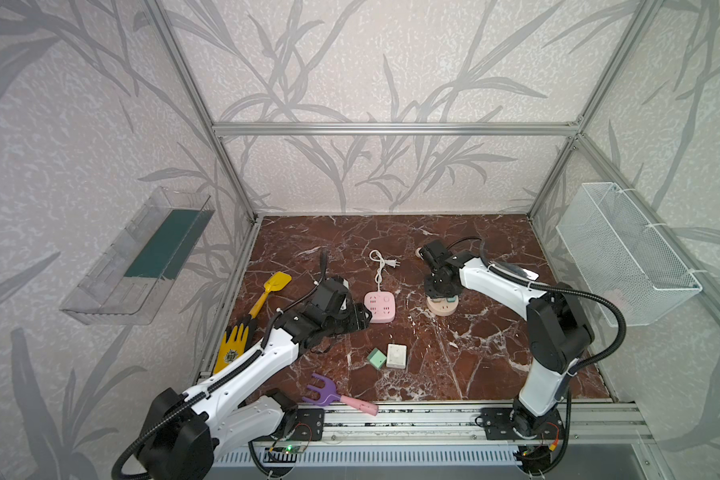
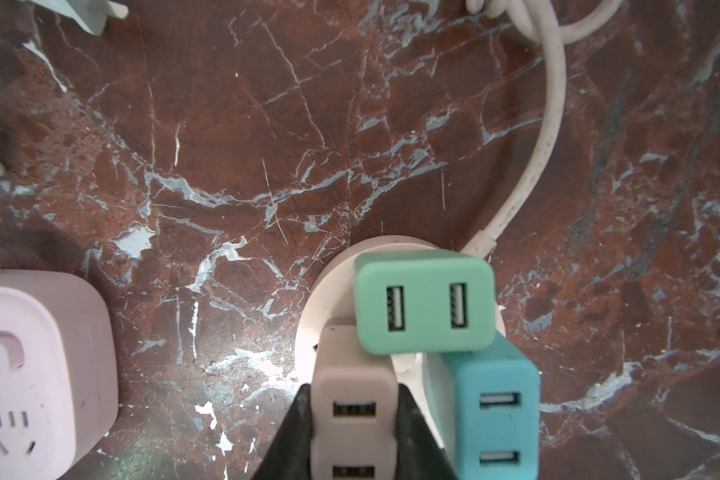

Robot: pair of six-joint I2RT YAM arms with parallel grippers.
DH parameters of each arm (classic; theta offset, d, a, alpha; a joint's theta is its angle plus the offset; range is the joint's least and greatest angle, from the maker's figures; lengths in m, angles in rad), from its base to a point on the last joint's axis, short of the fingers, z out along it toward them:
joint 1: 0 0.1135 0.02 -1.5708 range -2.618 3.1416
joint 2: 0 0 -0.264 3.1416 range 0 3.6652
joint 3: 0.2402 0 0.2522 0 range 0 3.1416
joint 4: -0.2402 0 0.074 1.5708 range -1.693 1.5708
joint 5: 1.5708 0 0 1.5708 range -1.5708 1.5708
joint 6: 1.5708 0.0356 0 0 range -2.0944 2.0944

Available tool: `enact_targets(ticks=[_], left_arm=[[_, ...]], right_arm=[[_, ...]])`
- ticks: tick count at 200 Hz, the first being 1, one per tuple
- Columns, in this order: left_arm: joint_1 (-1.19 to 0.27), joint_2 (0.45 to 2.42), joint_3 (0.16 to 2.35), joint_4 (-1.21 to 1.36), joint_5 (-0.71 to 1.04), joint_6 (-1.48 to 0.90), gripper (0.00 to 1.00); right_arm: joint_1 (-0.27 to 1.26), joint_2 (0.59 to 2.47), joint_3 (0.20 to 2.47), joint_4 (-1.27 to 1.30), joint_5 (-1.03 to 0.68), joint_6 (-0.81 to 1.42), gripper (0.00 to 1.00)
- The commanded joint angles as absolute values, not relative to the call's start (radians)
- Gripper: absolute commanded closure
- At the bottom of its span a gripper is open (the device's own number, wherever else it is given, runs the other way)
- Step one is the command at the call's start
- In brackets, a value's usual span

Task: Insert the plug
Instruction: 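Keep pushing the pink adapter down into the socket with the right gripper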

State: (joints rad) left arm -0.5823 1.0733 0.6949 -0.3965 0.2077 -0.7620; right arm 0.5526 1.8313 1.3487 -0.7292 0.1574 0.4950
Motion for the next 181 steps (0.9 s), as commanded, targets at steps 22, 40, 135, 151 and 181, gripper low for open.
enact_targets(ticks=[22,40,135,151,181], left_arm=[[-0.581,1.079,0.67,-0.373,0.207,-0.775,0.26],[-0.582,1.079,0.659,-0.363,0.209,-0.782,0.26],[-0.582,1.094,0.656,-0.351,0.208,-0.781,0.26],[-0.582,1.095,0.657,-0.353,0.21,-0.782,0.26],[-0.582,1.087,0.658,-0.356,0.201,-0.781,0.26]], right_arm=[[0.548,1.972,1.313,-0.789,0.122,0.485,1.0],[0.548,1.994,1.297,-0.78,0.114,0.488,1.0],[0.536,2.059,1.235,-0.726,0.065,0.511,1.0],[0.527,2.059,1.231,-0.718,0.053,0.514,1.0],[0.518,2.067,1.226,-0.709,0.037,0.512,1.0]])
